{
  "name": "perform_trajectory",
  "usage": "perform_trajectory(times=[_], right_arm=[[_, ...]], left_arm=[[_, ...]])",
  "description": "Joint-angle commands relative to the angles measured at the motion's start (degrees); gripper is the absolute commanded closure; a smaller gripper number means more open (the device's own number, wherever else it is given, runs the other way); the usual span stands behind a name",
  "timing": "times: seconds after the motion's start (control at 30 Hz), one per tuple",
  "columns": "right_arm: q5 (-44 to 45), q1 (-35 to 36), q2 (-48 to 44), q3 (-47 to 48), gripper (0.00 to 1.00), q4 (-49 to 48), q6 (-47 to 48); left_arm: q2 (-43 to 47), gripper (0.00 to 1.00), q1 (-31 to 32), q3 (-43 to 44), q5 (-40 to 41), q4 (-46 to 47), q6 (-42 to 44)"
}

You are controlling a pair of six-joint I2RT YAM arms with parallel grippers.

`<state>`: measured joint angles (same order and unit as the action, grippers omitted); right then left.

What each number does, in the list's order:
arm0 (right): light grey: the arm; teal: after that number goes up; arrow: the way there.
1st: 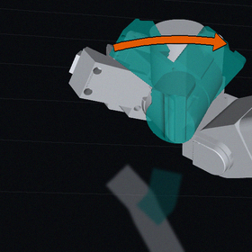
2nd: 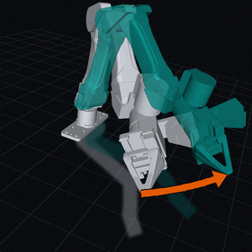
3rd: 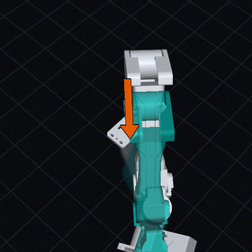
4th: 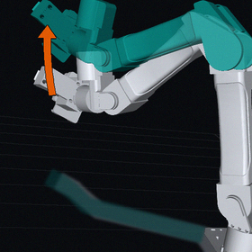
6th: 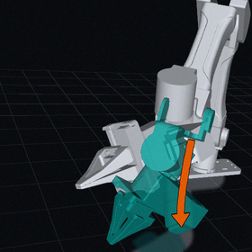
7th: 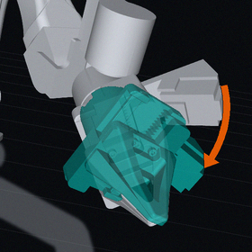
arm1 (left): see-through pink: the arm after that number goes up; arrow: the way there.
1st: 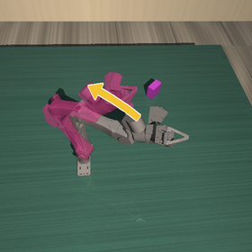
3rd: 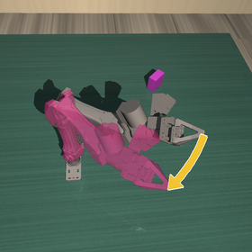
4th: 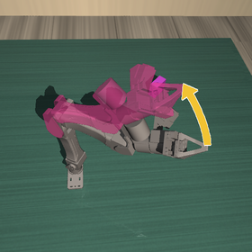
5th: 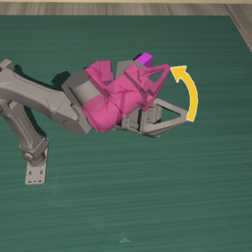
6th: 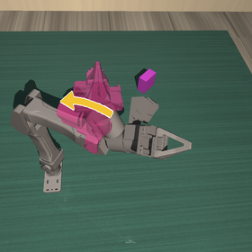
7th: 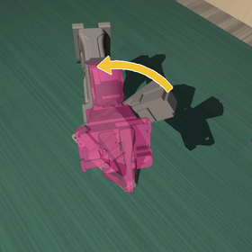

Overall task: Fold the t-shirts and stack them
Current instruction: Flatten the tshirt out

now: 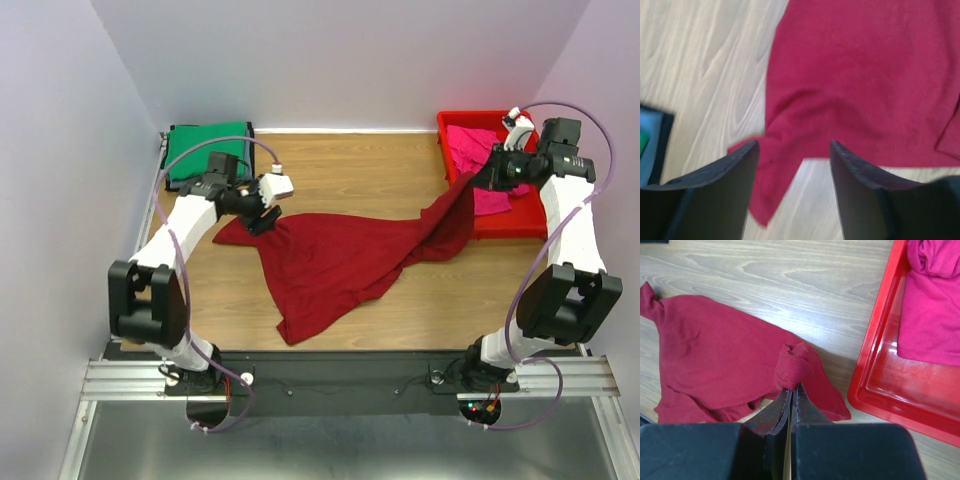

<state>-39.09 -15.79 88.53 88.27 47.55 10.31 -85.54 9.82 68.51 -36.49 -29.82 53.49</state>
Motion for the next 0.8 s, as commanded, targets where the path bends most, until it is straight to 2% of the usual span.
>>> perform_trajectory(times=[0.0,0.07,0.1,0.17,0.27,0.33,0.43,0.57,0.77], right_arm=[[0.7,-0.6,-1.1,0.9,0.99,1.0,1.5],[0.5,-0.6,-0.7,0.8,0.99,1.3,1.7],[0.4,-0.6,-0.7,0.7,0.99,1.7,1.9],[0.2,-0.6,-0.5,0.4,0.99,1.8,2.1],[0.4,-0.6,-0.3,-0.4,0.99,1.8,2.6],[0.3,-0.6,-0.4,-0.7,1.00,1.8,2.6],[0.0,-0.6,-0.3,-1.4,0.99,1.8,2.8],[-0.2,-0.5,-0.2,-2.5,0.99,1.8,2.9],[0.3,-0.5,0.1,-2.3,0.99,1.8,3.0]], left_arm=[[-2.2,0.35,2.8,2.6,-1.9,-6.3,5.0],[0.7,0.41,5.0,-0.4,0.4,-6.2,5.0],[1.9,0.44,8.2,-4.0,3.1,-6.8,5.7],[4.8,0.44,11.3,-8.1,4.1,-7.4,6.1],[11.1,0.37,18.1,-16.4,5.0,-7.4,3.1],[12.2,0.37,23.6,-19.0,6.5,-5.1,-1.1],[13.3,0.36,27.8,-21.6,8.5,-0.5,-3.8],[9.3,0.32,35.7,-18.9,8.5,3.5,-7.3],[-1.8,0.26,40.2,-9.4,8.5,8.8,-8.2]])
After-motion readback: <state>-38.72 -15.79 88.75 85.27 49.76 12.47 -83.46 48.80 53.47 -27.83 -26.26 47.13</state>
